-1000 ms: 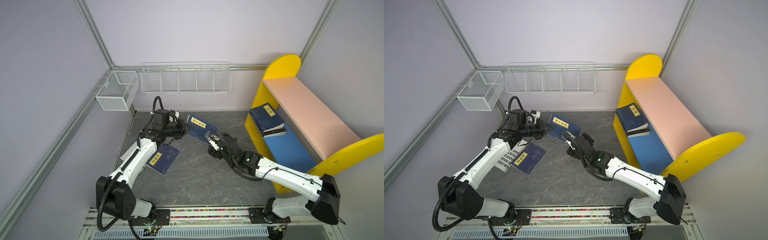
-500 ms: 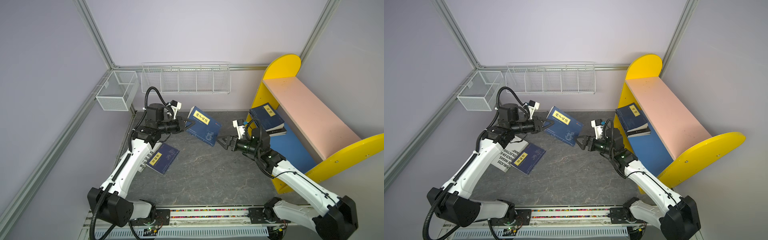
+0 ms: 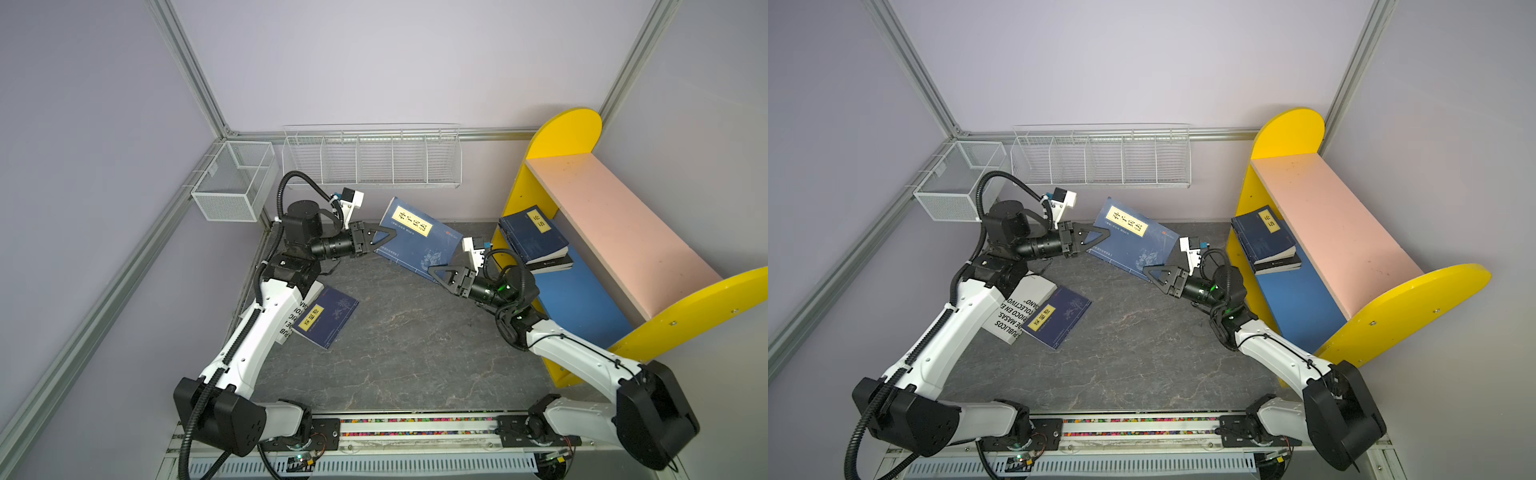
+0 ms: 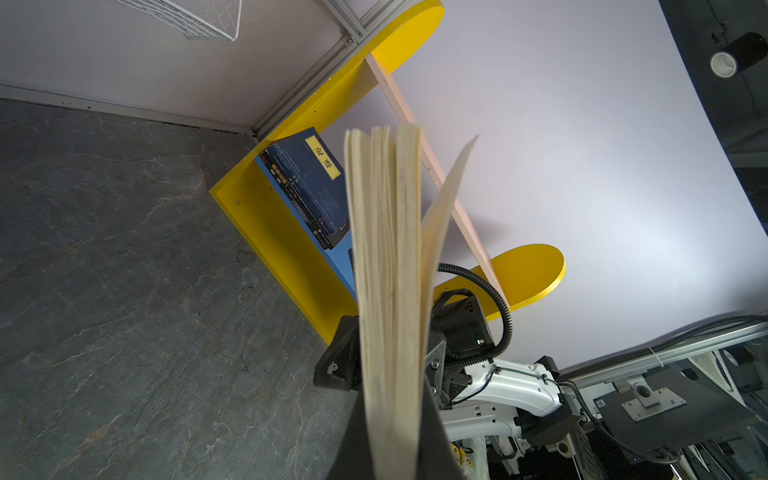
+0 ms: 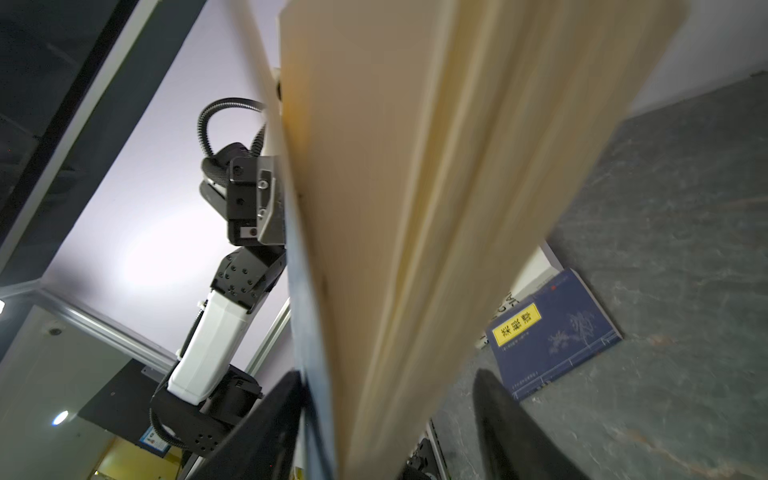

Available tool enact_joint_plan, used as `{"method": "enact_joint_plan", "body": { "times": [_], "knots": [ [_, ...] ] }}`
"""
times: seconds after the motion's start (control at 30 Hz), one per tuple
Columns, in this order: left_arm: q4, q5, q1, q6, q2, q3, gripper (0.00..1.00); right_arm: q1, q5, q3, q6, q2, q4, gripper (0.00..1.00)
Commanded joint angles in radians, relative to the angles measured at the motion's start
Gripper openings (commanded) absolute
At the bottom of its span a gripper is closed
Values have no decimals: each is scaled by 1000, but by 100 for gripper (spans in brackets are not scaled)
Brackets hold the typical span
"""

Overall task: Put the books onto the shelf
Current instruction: 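Swing the held book onto the blue shelf beside the standing books with the right gripper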

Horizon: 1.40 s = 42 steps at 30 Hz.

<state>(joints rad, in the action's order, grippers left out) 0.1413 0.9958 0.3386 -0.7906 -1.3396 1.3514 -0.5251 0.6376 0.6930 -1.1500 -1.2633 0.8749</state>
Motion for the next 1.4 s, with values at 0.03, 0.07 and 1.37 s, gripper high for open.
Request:
{"method": "enact_joint_plan", "body": {
  "times": [0.03,0.07,1.37],
  "knots": [
    [-76,64,-6,-43,19,-8,0,3,-16,-28,-86,-5,185,42],
    [-75,67,-8,-44,17,-8,0,3,-20,-30,-78,4,170,39],
    [193,-326,-41,159,92,-139,81,611,-226,-50,29,273,-422,6]
  ]
}}
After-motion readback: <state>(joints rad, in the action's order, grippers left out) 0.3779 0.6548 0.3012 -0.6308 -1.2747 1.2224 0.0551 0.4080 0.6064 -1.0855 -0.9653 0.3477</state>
